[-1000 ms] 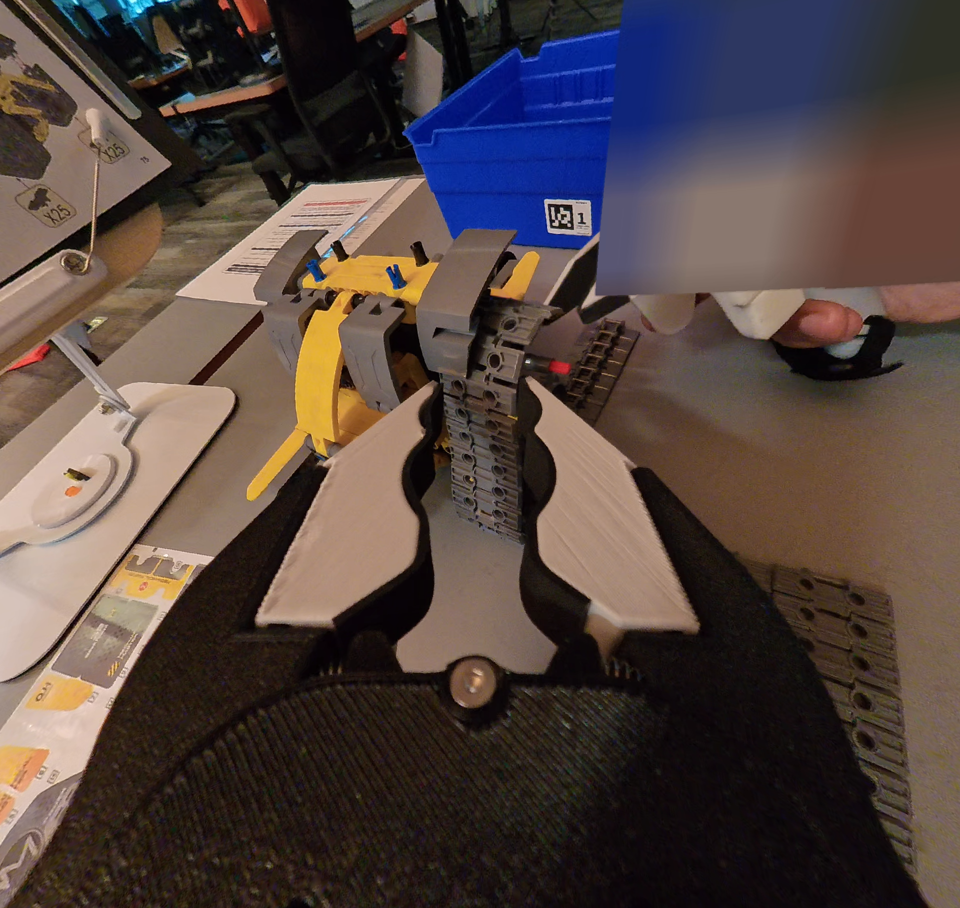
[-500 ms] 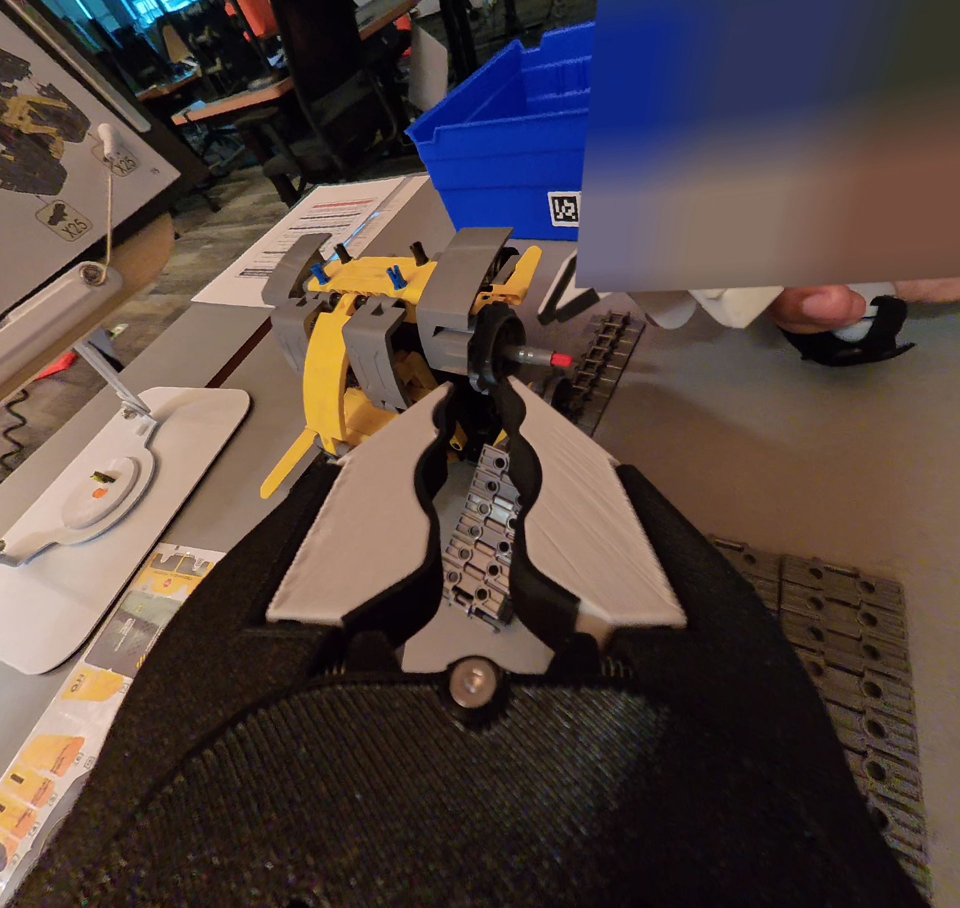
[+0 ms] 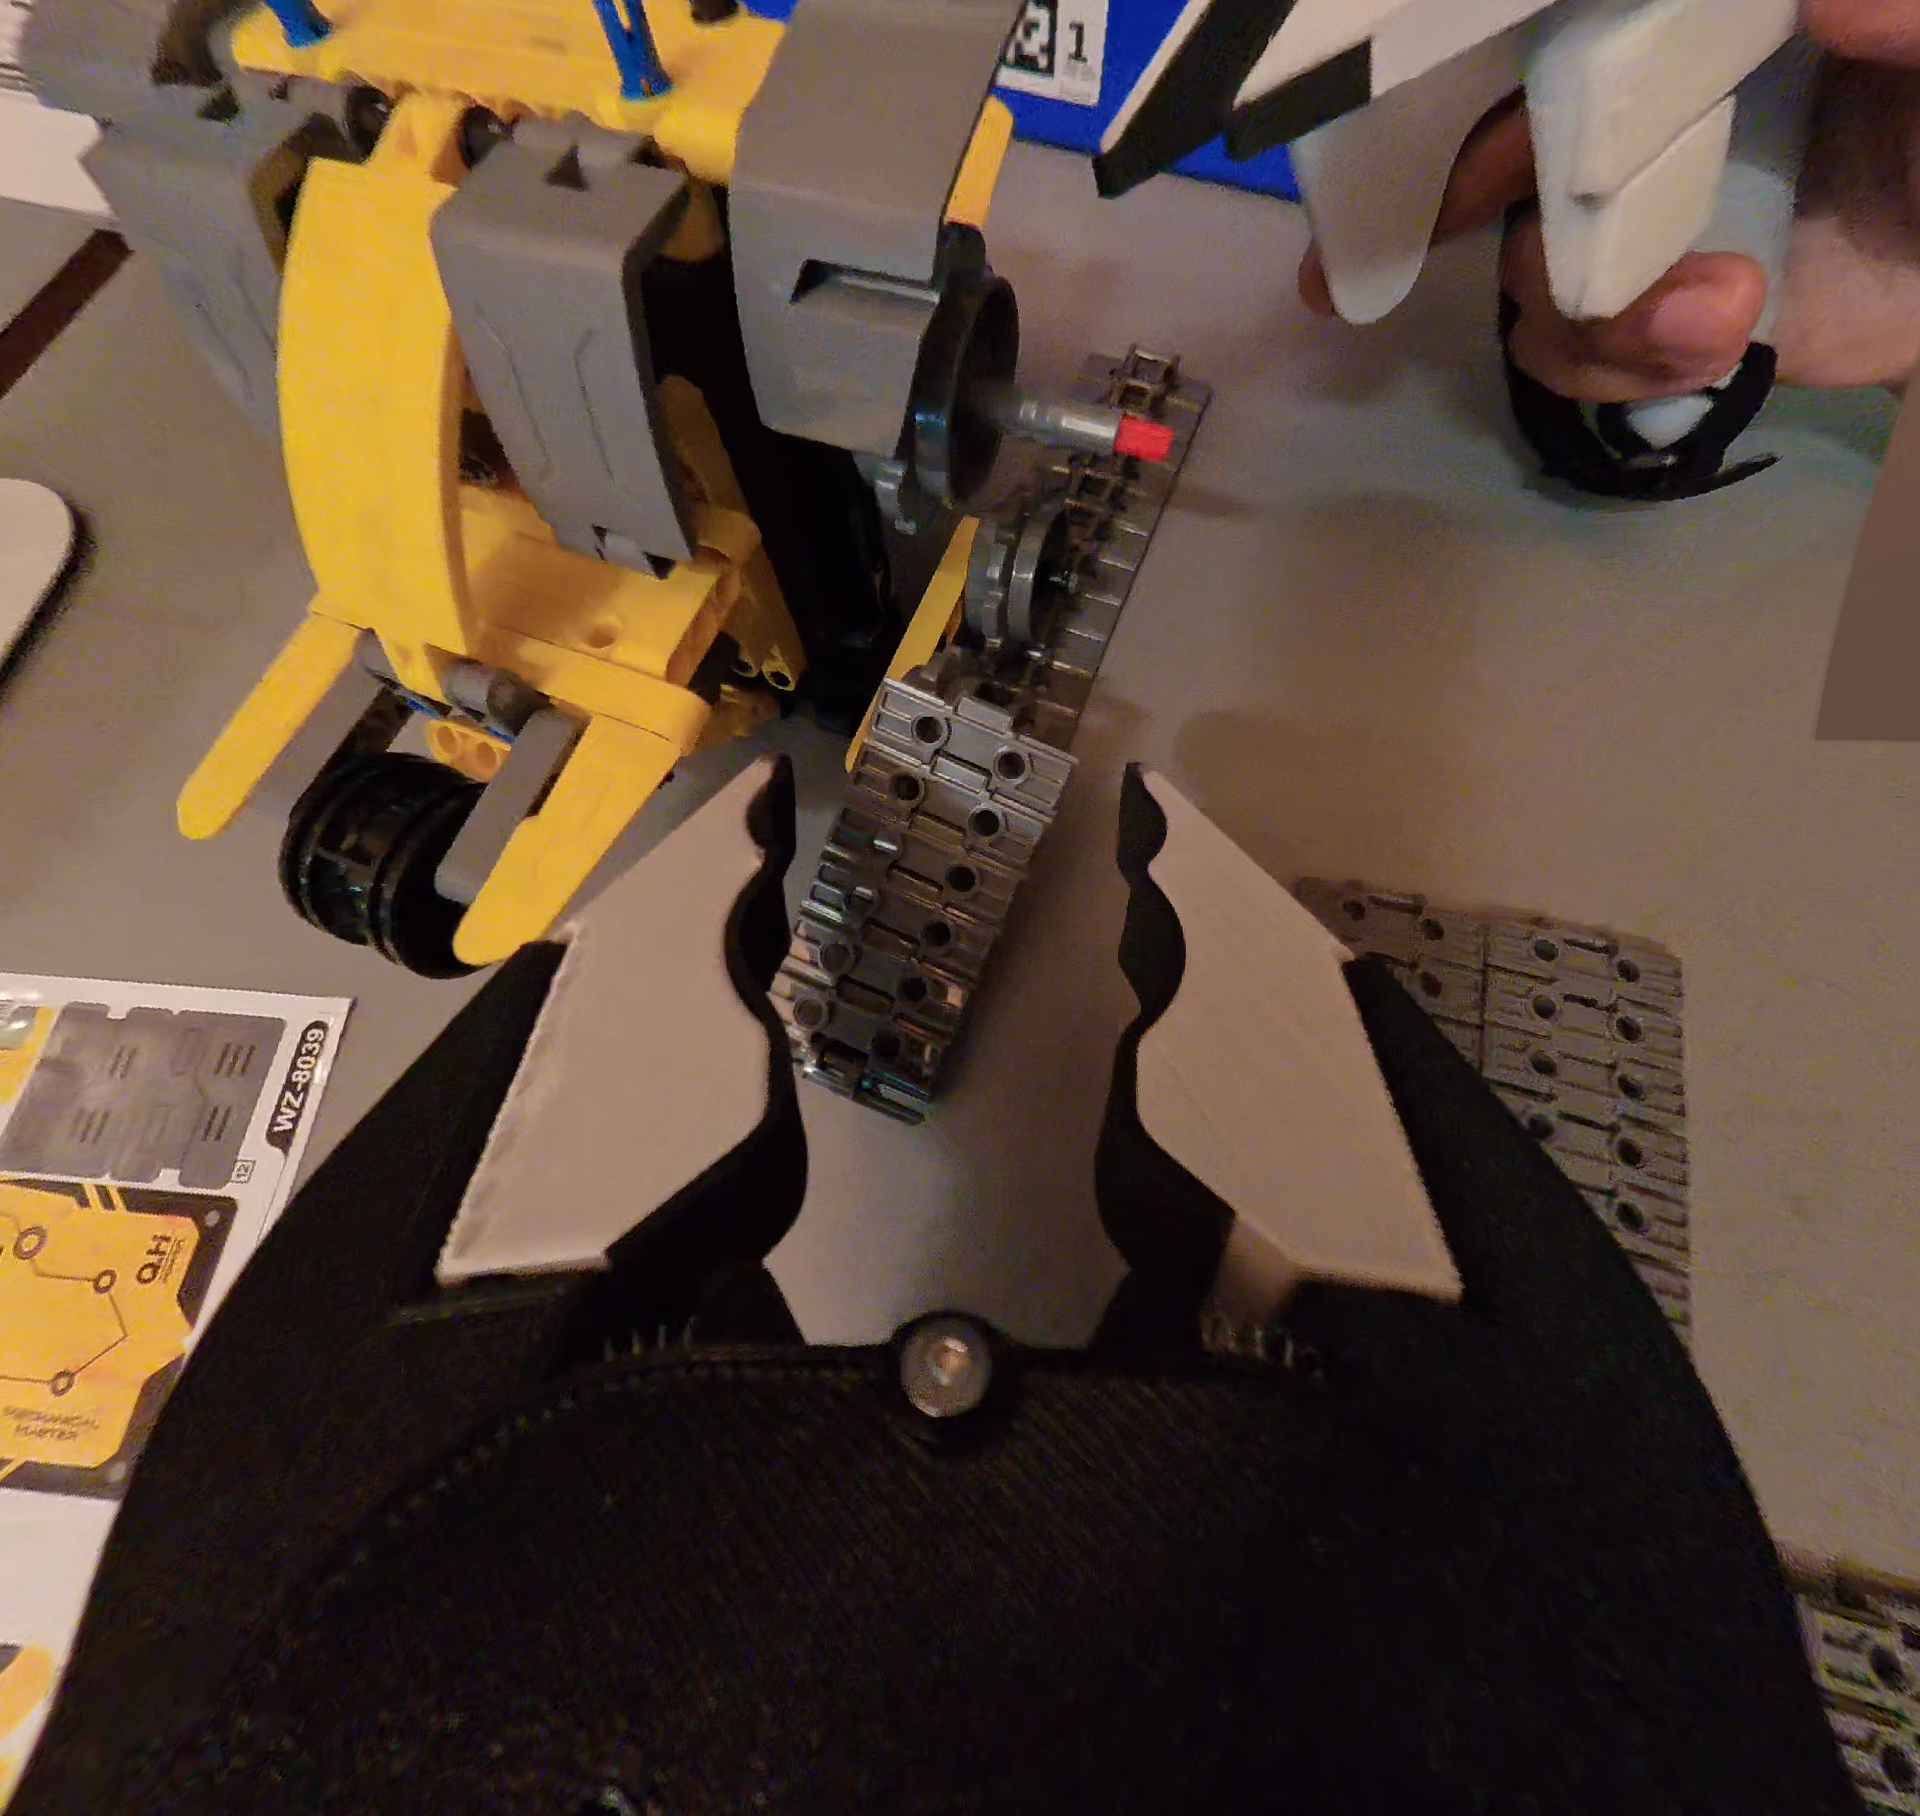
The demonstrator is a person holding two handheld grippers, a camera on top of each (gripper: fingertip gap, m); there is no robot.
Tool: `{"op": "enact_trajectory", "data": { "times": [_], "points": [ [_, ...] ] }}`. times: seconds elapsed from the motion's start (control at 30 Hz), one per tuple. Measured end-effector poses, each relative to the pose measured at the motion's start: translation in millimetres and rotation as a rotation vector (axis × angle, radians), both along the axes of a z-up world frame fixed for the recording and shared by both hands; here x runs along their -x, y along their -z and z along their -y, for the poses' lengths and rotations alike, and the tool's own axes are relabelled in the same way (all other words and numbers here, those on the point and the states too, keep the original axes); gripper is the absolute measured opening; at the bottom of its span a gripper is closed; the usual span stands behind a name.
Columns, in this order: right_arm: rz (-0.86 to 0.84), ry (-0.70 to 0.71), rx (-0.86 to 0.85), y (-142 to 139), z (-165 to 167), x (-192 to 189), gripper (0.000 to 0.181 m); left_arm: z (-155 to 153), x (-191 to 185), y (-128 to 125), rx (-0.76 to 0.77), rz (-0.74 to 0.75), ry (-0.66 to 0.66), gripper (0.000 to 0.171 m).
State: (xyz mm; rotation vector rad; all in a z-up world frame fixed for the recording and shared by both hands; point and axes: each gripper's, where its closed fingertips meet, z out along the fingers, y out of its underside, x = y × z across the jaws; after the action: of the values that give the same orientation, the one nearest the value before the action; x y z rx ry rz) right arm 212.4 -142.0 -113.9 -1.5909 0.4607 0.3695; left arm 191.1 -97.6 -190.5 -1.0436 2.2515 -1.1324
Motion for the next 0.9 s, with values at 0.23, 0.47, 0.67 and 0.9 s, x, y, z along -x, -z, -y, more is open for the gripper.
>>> {"op": "enact_trajectory", "data": {
  "times": [0.23,0.47,0.67,0.9],
  "points": [
    [-0.007,-0.002,-0.006,0.0,1.6,0.1,0.020,-2.5,-0.1,-8.3,-0.051,0.070,0.001,0.039],
    [0.031,-0.018,0.025,3.3,-2.2,6.9,0.019,-17.8,13.1,-75.3,0.342,0.205,0.048,0.038],
    [0.073,-0.028,0.054,6.2,-6.3,12.5,0.019,-31.0,16.2,-80.1,0.415,0.207,0.048,0.038],
    [0.049,0.006,0.032,3.8,0.3,3.1,0.018,-21.2,16.0,-77.5,0.355,0.219,0.059,0.038]
  ]
}}
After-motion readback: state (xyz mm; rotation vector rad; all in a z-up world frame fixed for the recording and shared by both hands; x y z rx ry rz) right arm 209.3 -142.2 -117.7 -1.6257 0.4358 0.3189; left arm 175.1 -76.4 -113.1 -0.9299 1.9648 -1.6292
